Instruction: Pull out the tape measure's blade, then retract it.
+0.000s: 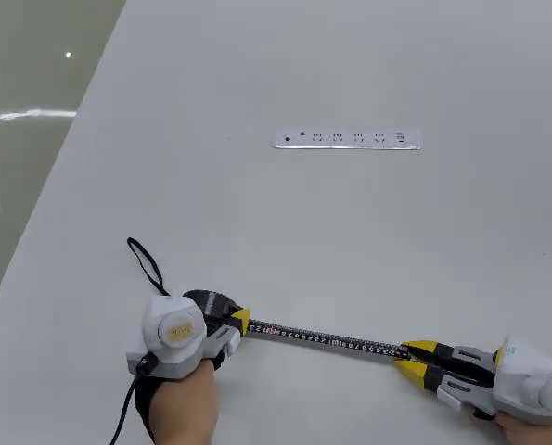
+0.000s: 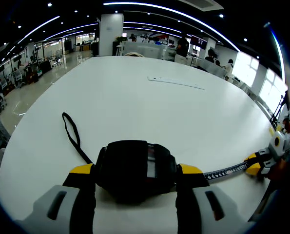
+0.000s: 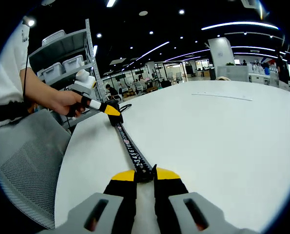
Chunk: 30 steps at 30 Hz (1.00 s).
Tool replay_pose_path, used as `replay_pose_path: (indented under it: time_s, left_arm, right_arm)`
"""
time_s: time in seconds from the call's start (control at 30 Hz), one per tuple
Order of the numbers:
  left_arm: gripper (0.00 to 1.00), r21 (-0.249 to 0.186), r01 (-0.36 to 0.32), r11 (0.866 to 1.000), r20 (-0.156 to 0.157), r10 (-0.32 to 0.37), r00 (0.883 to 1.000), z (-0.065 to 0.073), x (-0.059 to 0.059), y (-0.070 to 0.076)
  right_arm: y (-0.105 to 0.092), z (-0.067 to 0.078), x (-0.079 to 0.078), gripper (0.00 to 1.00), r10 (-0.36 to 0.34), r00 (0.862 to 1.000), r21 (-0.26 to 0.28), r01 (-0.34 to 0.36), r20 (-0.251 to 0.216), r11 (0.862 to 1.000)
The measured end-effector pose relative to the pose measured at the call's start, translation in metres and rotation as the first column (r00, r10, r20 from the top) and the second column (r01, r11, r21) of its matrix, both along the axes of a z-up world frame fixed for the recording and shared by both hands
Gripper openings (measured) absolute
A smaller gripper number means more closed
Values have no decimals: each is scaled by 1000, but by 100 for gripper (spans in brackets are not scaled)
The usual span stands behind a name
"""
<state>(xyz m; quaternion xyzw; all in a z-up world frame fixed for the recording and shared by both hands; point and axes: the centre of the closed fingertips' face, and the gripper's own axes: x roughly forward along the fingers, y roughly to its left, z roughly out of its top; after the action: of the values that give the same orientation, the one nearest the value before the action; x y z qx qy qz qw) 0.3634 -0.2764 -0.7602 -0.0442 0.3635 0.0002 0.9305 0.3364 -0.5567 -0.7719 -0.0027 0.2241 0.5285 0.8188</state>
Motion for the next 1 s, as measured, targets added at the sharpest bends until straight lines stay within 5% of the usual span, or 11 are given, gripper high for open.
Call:
replay_pose_path:
  time_s: [0.33, 1.0]
  left_arm:
    - [64, -3, 1, 1000, 0, -1, 1000, 0, 0, 0]
    - [64, -5, 0, 1000, 0, 0, 1000, 0, 0, -1]
  right_arm:
    - [28, 2, 3, 12, 35, 999, 5, -35, 12, 999]
    - [48, 3, 7, 12, 62, 998, 17, -62, 12, 998]
